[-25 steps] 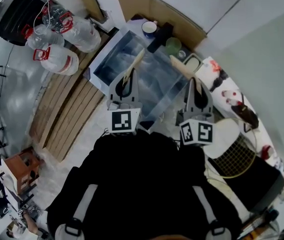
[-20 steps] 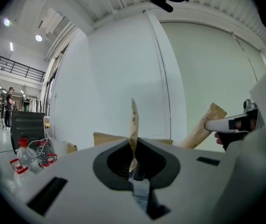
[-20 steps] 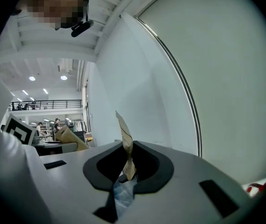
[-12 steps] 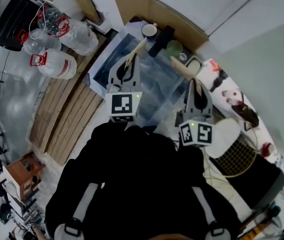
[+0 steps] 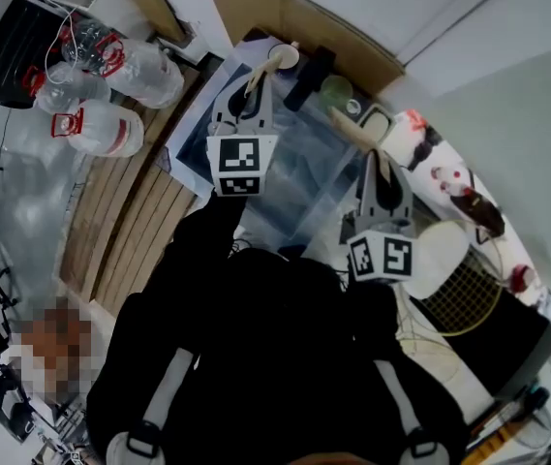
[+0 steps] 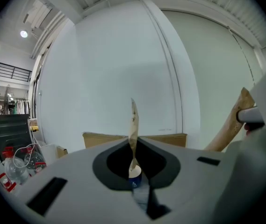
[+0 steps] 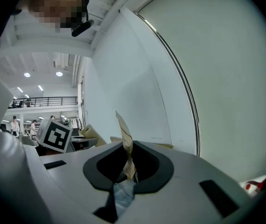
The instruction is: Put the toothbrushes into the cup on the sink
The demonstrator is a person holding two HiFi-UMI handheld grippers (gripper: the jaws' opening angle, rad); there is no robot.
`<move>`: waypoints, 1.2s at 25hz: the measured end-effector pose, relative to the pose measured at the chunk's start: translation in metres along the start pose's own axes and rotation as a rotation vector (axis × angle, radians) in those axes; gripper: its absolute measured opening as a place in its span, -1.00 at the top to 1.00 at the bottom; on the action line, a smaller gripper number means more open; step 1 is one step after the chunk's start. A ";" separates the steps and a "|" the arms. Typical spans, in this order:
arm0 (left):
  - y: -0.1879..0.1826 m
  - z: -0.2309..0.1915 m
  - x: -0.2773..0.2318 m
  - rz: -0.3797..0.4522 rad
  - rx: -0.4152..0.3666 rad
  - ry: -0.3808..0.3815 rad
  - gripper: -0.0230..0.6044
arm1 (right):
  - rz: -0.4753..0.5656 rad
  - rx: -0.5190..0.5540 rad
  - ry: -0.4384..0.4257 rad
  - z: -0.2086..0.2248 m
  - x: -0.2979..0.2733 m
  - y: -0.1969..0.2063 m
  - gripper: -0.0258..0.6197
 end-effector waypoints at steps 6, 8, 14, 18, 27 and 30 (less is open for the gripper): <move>0.009 -0.012 -0.032 -0.053 0.001 0.018 0.89 | -0.004 0.004 0.005 -0.004 -0.004 0.001 0.82; 0.012 -0.013 -0.044 -0.073 0.001 0.030 0.89 | -0.009 0.002 0.009 -0.003 -0.004 0.002 0.82; 0.027 -0.014 -0.074 -0.139 -0.010 0.068 0.89 | -0.016 0.001 0.026 -0.002 -0.005 0.003 0.82; 0.040 -0.014 -0.088 -0.180 -0.013 0.095 0.89 | -0.021 0.003 0.039 -0.001 -0.004 0.003 0.82; 0.064 -0.017 -0.115 -0.279 0.017 0.138 0.89 | -0.031 0.011 0.060 0.005 0.000 0.002 0.82; 0.066 -0.016 -0.117 -0.283 0.043 0.157 0.88 | -0.033 0.008 0.064 0.008 0.001 0.003 0.82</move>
Point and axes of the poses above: the fingertips, and each gripper's own axes: x backward along the fingers, z to its right, y out of its underside, the point moved 10 cm from there along x, backward along the fingers, and after that the axes turned 3 degrees about -z, right-handed, at the moved point
